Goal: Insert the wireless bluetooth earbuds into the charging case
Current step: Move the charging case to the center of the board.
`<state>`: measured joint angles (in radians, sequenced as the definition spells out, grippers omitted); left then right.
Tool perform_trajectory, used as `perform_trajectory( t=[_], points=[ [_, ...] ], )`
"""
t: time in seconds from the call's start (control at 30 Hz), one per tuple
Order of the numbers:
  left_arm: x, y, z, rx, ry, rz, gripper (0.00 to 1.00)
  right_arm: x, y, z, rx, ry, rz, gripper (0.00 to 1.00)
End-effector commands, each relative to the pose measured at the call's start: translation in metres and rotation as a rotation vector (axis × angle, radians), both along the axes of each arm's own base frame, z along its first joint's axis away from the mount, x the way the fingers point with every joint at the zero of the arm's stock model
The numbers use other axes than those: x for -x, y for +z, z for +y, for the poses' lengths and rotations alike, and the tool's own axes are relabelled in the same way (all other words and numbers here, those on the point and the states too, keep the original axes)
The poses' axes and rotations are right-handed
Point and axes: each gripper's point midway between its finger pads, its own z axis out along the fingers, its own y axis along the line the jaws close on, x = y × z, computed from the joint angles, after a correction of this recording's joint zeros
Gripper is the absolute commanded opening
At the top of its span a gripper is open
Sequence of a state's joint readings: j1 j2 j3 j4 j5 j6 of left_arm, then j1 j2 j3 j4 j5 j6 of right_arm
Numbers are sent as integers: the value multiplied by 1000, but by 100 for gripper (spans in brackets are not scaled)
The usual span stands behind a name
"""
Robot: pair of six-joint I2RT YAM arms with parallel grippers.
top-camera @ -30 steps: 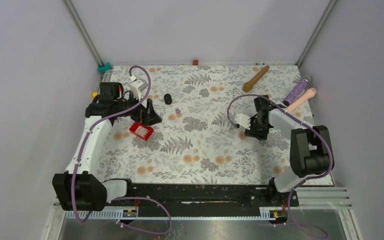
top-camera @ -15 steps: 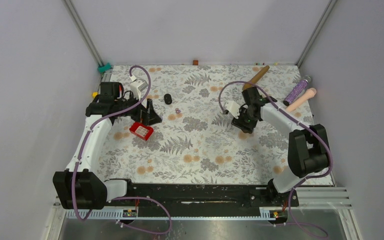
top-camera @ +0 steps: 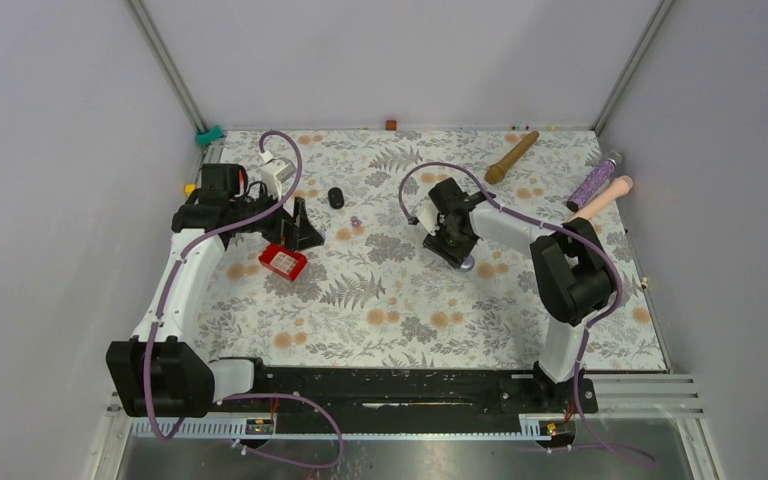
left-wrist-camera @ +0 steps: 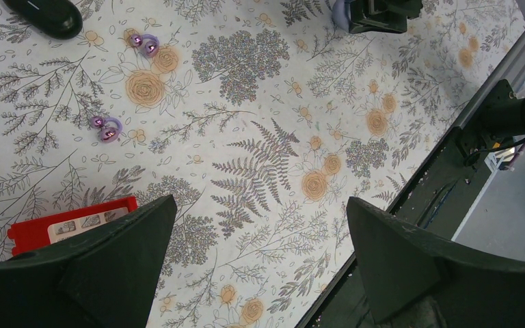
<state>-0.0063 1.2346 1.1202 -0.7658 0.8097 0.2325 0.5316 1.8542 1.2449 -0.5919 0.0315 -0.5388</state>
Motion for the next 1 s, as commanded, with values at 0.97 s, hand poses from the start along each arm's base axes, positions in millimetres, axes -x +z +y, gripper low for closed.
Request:
perform_trajectory(
  t=[0.97],
  points=[
    [-5, 5, -3, 21, -23, -30, 98, 21, 26, 2, -289, -46, 245, 85]
  ],
)
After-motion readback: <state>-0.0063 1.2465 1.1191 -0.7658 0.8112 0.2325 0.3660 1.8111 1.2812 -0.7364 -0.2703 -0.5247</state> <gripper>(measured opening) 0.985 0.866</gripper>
